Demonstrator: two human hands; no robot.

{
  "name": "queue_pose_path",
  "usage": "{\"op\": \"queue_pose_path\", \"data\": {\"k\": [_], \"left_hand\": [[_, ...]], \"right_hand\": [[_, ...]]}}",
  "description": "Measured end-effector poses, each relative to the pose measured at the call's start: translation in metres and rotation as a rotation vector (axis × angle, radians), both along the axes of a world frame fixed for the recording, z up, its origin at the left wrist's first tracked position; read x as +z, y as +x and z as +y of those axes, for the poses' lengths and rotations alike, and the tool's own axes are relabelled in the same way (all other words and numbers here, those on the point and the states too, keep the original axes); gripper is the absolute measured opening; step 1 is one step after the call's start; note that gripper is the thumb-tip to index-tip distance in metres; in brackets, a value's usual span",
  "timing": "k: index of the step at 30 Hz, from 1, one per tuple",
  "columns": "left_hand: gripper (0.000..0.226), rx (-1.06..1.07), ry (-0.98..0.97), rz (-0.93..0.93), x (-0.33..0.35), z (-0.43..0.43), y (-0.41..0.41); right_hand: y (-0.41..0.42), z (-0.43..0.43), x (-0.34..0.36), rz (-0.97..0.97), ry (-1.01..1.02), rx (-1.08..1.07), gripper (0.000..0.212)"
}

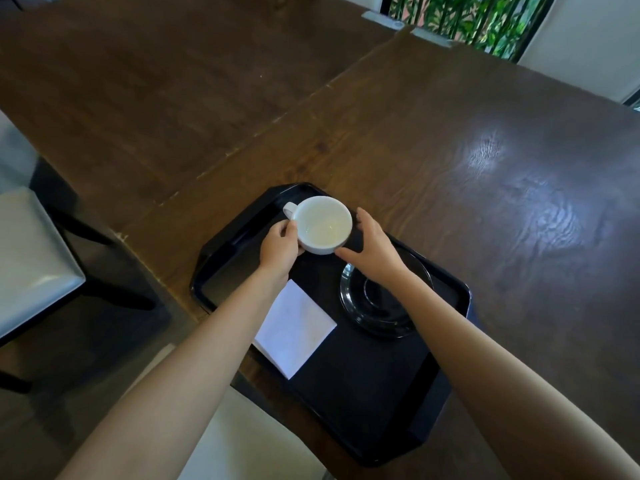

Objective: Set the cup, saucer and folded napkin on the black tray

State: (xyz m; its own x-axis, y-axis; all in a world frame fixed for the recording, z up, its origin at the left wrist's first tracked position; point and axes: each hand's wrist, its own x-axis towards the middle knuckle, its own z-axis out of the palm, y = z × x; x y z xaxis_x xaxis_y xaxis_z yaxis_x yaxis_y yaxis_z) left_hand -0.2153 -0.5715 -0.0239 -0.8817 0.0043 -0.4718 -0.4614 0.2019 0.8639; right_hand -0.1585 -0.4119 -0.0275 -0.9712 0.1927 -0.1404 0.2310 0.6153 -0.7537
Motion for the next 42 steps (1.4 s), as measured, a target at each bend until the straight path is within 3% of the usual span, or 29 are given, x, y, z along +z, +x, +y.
{"op": "queue_pose_path", "data": {"k": [4,6,9,15,24,32,36,42], "left_hand": [[0.045,-0.004,-0.012,0.014,0.003,-0.005,0.011],[0.045,-0.049,-0.124,0.089,0.006,-0.012,0.023],[0.039,-0.153,-0.278,0.227,0.006,-0.020,0.055],[0.053,-0.431,-0.288,0.175,-0.005,0.012,0.108],[0.055,-0.444,-0.348,0.153,-0.010,0.028,0.120],[0.032,-0.437,-0.344,0.189,0.000,0.030,0.125],[0.031,-0.498,-0.456,0.166,0.009,0.032,0.125],[0.046,-0.742,-0.691,0.085,0.046,0.028,0.119]], "right_hand": [[0.037,0.008,0.003,-0.127,0.445,-0.006,0.106],[0.059,0.009,0.000,-0.185,0.544,-0.047,0.114],[0.088,0.010,-0.003,-0.211,0.515,-0.160,0.119],[0.120,0.008,-0.007,-0.227,0.408,-0.118,0.126],[0.130,0.009,-0.006,-0.224,0.456,-0.110,0.125],[0.137,0.009,-0.003,-0.247,0.397,-0.127,0.123],[0.135,0.013,0.008,-0.285,0.327,-0.117,0.114],[0.132,0.030,0.052,-0.476,0.451,0.030,0.096]]}}
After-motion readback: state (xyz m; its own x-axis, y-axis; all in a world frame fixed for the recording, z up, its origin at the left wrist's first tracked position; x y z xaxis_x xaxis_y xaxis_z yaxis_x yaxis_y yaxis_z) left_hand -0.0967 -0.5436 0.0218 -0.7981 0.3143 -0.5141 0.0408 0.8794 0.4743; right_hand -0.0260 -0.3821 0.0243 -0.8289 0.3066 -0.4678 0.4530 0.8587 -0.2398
